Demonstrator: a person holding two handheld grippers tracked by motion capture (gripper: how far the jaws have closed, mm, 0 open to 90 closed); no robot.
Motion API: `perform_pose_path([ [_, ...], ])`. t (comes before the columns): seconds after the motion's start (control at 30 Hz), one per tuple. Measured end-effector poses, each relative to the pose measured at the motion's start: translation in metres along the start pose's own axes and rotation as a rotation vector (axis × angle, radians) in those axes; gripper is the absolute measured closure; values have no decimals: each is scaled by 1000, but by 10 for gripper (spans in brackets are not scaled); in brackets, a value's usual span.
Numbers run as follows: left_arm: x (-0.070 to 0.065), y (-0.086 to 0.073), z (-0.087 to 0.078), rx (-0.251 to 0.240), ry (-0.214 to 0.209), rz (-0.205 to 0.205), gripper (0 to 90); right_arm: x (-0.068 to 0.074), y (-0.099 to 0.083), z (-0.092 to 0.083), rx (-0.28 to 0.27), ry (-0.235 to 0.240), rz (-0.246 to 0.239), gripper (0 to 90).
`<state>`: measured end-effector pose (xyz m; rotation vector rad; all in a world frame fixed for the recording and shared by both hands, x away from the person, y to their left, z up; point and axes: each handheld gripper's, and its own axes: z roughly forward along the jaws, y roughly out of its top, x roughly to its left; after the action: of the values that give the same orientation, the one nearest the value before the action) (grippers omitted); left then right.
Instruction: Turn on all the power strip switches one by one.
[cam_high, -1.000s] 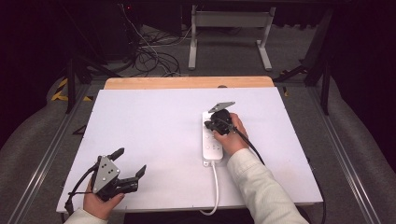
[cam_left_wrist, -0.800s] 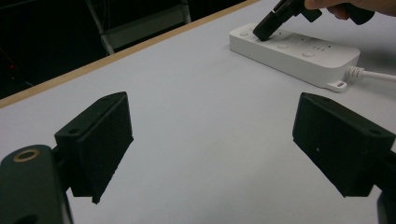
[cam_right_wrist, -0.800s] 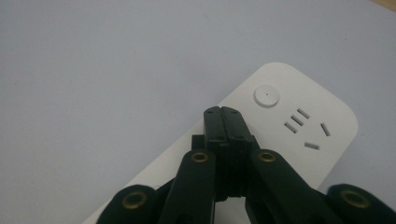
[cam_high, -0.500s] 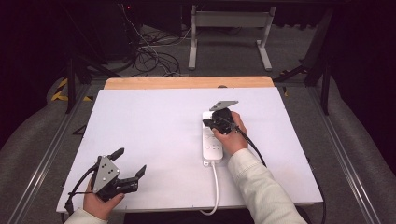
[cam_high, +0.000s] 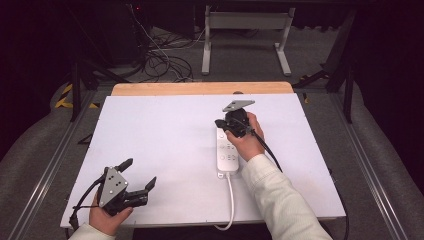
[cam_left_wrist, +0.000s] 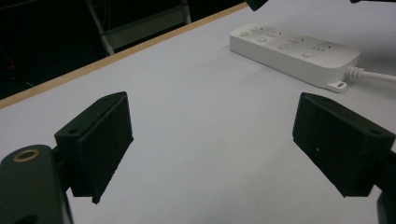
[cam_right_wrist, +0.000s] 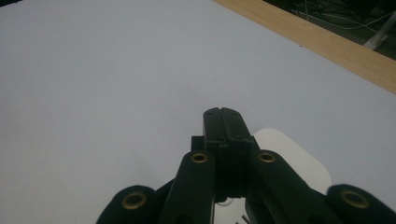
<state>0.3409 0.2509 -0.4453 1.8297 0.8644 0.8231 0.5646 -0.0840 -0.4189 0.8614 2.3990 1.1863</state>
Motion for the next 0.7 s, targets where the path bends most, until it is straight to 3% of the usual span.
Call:
perform_pose_path([
  [0.43,0,0,0,1,0,0,123,-7,9,1,12,-35,-21,900],
  [0.7,0,0,0,3,-2,-1,123,-21,5,14,15,-51,25,900],
])
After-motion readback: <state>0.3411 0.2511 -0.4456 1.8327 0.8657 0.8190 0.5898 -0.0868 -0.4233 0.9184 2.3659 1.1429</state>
